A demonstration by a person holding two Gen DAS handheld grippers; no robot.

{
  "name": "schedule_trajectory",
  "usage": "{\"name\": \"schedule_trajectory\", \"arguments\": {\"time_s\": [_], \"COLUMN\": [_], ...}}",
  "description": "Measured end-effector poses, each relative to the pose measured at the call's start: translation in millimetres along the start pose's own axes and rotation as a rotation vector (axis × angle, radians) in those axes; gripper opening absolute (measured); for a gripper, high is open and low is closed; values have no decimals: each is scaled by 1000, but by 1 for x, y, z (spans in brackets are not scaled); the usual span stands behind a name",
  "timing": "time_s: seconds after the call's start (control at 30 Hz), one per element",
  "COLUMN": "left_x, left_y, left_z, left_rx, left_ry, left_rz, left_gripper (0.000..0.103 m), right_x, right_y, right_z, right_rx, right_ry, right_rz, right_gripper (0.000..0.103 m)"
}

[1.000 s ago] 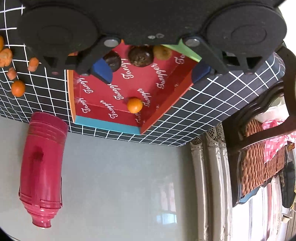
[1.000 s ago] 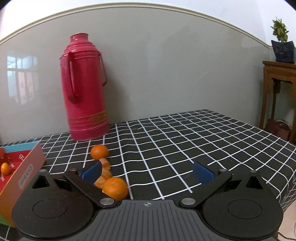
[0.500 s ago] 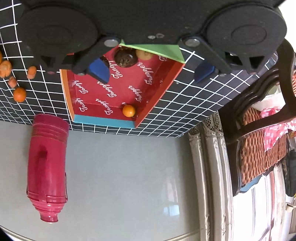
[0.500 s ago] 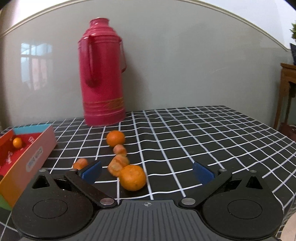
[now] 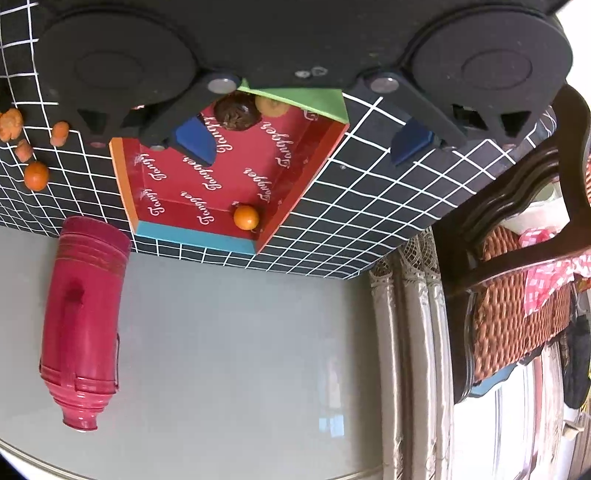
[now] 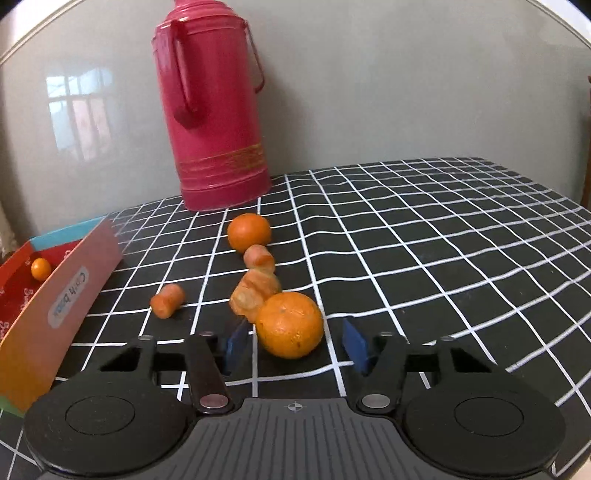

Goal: Organize fruits
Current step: 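Grasp the large orange with the right gripper and carry it over the box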

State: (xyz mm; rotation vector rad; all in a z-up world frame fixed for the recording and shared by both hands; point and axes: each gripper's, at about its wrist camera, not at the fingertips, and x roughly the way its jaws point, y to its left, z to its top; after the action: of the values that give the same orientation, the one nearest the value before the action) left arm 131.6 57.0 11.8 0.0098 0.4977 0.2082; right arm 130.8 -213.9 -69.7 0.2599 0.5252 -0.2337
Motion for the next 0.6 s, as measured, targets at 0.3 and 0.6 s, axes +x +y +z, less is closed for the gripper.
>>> {"name": "schedule_trajectory", "arguments": {"time_s": [0.3,0.6], "left_x": [2,6], "left_y": [6,40], "left_z": [-1,0], "left_rx": [-25,-91], "left_ry": [10,24], "left_rz": [43,172], "left_gripper": [95,95], "right_x": [-22,-52], "right_y": [6,70], "right_z": [0,-1], "right_rx": [-10,-120], "right_ry": [-83,-204], "right_rz": [32,239], "right_gripper": [38,38]}}
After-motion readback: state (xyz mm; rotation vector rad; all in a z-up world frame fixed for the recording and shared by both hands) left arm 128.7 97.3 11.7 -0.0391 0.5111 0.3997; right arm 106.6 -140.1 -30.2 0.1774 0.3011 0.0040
